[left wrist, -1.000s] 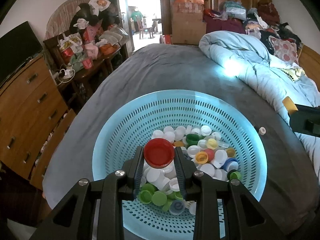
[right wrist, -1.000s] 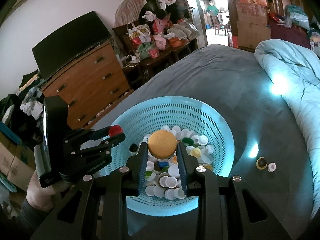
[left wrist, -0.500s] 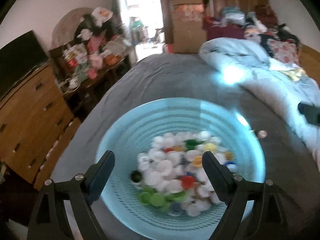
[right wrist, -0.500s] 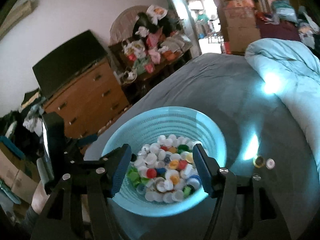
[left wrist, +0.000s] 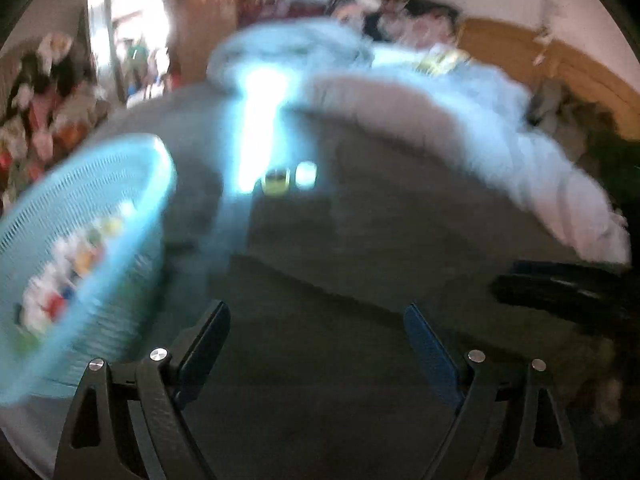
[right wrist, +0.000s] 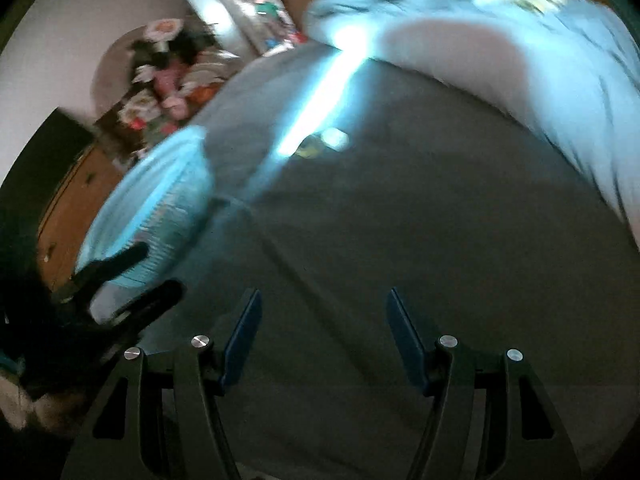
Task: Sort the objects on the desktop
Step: 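Move both tools back toward the last two caps, then grasp a white QR-printed cap with the right tool while the left tool grasps a yellow-rimmed cap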
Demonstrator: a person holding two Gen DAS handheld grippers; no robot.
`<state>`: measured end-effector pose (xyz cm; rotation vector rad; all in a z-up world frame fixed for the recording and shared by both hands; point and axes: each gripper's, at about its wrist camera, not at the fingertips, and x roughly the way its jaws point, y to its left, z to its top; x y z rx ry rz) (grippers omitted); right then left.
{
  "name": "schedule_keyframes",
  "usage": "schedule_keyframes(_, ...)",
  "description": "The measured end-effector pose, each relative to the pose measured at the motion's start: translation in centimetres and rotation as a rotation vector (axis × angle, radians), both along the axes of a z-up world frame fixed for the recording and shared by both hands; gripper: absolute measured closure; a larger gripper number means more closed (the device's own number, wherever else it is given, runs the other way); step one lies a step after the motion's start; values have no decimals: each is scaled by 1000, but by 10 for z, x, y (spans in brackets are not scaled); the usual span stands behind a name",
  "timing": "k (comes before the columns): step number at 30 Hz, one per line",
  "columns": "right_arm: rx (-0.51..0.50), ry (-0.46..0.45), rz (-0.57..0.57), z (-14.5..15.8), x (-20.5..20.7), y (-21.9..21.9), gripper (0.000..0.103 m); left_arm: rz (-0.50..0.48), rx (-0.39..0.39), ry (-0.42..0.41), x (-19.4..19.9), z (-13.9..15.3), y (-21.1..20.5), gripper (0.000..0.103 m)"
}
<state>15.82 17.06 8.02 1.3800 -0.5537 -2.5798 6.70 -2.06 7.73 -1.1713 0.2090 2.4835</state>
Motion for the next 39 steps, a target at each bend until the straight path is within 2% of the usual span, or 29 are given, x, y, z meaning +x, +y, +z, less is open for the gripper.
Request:
schedule_keyframes(4, 30, 16, 30, -10, -20, 18, 44, 83, -38, -22, -40, -31, 12, 11)
schedule_keyframes(6, 63, 49, 73, -11, -45, 21, 47, 132, -42, -15, -62, -39, 13, 11)
schedule_keyframes(10, 128, 134, 184, -5, -122, -5, 48, 200, -49, 2, -98, -49, 15, 11)
schedule_keyframes(15, 200, 160, 248, -23, -205, -31, 49, 232, -44, 52, -119, -59, 11, 11)
schedule_keyframes(18, 249, 148, 285, -41, -235, -46, 59, 233, -41, 23, -123, -70, 12, 11)
schedule_keyframes(20, 286, 128, 303, -54, -248, -55, 62, 230, -37, 23, -123, -71, 12, 9)
schedule_keyframes(24, 291, 126, 297, -59, -250, -54, 62, 219, -52, 19, -125, -74, 16, 6)
schedule_keyframes(25, 294, 120, 292, -59, -251, -54, 64, 218, -59, 20, -125, -74, 17, 5)
schedule_keyframes(26, 314, 120, 271, -58, -249, -54, 78, 219, -64, 19, -124, -73, 18, 5)
schedule_keyframes(28, 298, 126, 241, -54, -243, -51, 77, 226, -50, 11, -126, -71, 15, 5)
schedule_keyframes(30, 262, 152, 202, -44, -217, -36, 77, 250, 3, 9, -132, -64, 9, 5)
schedule_keyframes(33, 171, 158, 136, -33, -164, -6, 77, 260, 1, 30, -144, -61, 15, 5)
schedule_keyframes(37, 105, 141, 64, -35, -108, 25, 77, 217, -55, 60, -171, -61, 45, 5)
schedule_keyframes(39, 68, 131, 43, -39, -105, 33, 77, 213, -87, 86, -183, -60, 55, 5)
